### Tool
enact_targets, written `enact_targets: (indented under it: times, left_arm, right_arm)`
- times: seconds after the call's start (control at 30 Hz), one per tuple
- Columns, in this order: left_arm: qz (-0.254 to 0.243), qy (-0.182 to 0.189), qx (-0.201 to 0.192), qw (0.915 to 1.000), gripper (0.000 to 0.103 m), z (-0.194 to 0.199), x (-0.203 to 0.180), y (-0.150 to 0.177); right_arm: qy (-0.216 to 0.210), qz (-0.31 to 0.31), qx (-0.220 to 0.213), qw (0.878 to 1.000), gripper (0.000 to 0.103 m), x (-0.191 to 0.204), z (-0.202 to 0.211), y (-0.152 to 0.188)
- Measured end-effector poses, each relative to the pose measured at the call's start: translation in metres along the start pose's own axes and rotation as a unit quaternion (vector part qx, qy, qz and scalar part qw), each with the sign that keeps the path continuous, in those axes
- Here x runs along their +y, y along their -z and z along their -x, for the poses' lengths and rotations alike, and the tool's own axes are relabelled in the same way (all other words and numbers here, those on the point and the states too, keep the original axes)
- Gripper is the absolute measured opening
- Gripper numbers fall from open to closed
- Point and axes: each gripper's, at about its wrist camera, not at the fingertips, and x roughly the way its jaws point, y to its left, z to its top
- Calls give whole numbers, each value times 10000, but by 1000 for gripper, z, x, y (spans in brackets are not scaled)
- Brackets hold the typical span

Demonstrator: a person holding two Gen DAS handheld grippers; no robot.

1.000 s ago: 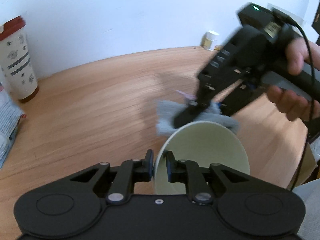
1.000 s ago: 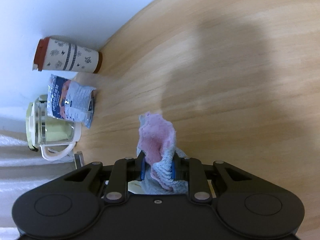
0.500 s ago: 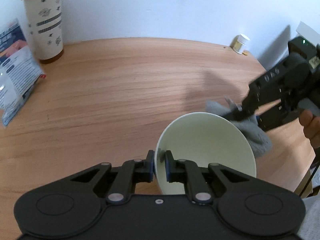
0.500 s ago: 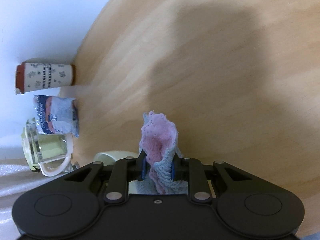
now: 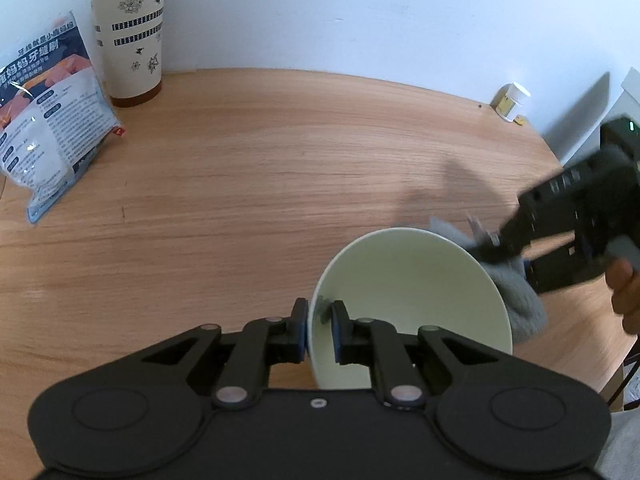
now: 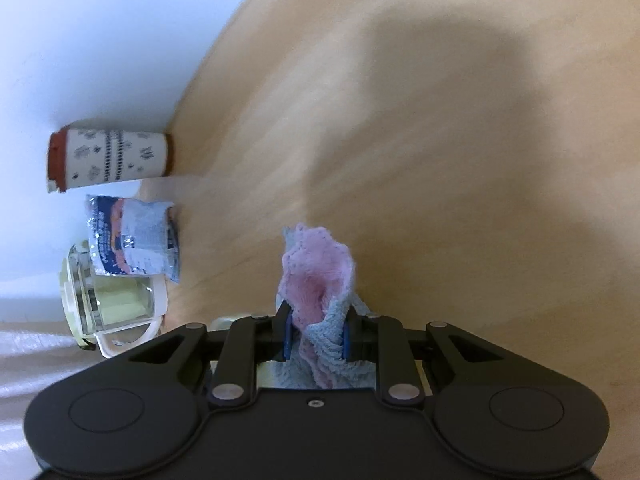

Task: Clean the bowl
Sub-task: 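Keep rubbing the outer wall with the right gripper while the left gripper holds the rim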

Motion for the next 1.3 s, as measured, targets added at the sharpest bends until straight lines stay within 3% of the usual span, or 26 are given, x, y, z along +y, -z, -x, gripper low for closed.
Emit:
enact_targets:
  times: [0.13, 0.23, 0.27, 0.37, 0.57, 0.7, 0.77, 0.87, 1.07, 1.13, 1.27, 1.3]
  left_arm:
    - [104, 215, 191, 9995, 11, -4, 8, -7]
    - [-192, 394, 369, 9984, 13, -7, 8, -12]
    - [-360, 452, 464, 9972, 14, -8, 8, -15]
    - [-591, 535, 634, 9948, 14, -11, 9, -19]
    - [-837, 777, 1021, 9882, 16, -22, 11, -31]
    - [-1543, 926, 1268, 9755, 33, -28, 1, -39]
    - [-1962, 1035, 1443, 9643, 34, -34, -5, -45]
    - [-2153, 1241, 1718, 9533, 33, -43, -8, -54]
    - [-2495, 1462, 1954, 9371, 27, -55, -22, -64]
    - [-2628, 1422, 1963, 9339, 17, -58, -26, -67]
    - [-2634, 1386, 1964, 9342, 17, -57, -27, -70]
    - [-2526, 1325, 1887, 9397, 16, -55, -25, -69]
  right_arm:
    - [22, 245, 13, 9997, 25, -8, 8, 5]
    - [165, 985, -131, 9949, 25, 1, 21, 10]
    - [260, 1476, -189, 9885, 25, 9, 28, 14]
    - [323, 2066, -264, 9775, 25, 17, 37, 23]
    - [55, 1628, -449, 9856, 25, -1, 35, 24]
    - [-38, 1423, -430, 9889, 25, -13, 29, 29]
    - [-58, 1381, -446, 9894, 25, -16, 30, 30]
    - [-74, 1246, -500, 9909, 25, -20, 37, 30]
    - [-121, 1242, -515, 9908, 25, -17, 40, 32]
    - [-41, 1317, -541, 9898, 25, -15, 41, 33]
    - [-17, 1333, -594, 9893, 25, -16, 45, 36]
    - [-6, 1333, -608, 9892, 25, -17, 46, 36]
